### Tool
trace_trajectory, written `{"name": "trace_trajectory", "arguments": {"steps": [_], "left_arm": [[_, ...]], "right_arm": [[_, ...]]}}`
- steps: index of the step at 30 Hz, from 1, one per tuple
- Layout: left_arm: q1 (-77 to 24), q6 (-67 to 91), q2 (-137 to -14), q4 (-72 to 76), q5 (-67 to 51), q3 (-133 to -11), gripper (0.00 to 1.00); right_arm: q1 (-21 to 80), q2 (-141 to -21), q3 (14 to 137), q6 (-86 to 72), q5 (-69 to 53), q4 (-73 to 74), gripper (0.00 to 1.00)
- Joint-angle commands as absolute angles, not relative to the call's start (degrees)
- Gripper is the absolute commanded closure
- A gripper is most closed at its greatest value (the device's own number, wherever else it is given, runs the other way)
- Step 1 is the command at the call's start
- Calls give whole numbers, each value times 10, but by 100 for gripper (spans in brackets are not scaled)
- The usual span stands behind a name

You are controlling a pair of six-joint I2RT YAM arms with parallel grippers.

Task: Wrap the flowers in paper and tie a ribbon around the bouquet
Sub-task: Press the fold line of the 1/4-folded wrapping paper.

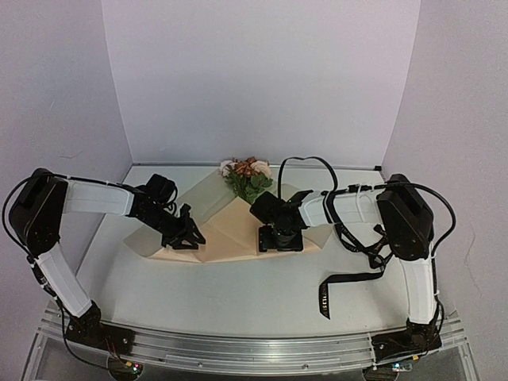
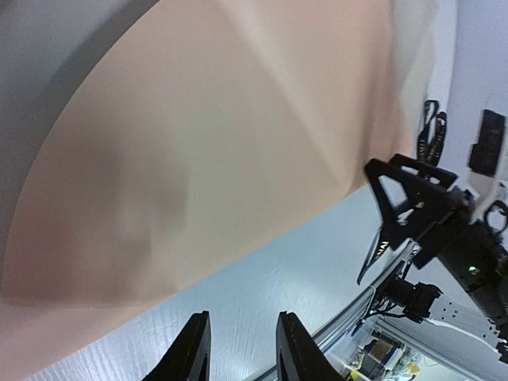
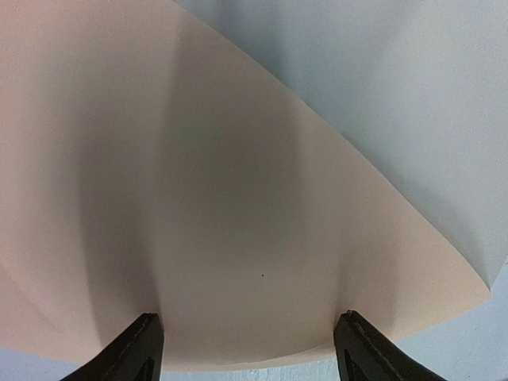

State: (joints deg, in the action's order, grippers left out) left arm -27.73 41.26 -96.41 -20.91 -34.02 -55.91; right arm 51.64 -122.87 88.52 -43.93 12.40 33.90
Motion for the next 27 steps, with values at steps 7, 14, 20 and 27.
{"name": "trace_trajectory", "arguments": {"steps": [7,14,20,27], "left_arm": [[-261,466,-986,-145,-269,-512,77],[-258,460,-981,-169,-255,-524,76],[-256,462,-946,-193,-257,-508,74],[-257,506,-895,-168,-289,-468,72]], "right_arm": [[539,-1217,960,-414,143,370,14],[545,-1272,1044,-396,116,386,17],[554,-1300,1061,-394,114,390,16],[554,-1315,1051,-391,119,391,16]]}}
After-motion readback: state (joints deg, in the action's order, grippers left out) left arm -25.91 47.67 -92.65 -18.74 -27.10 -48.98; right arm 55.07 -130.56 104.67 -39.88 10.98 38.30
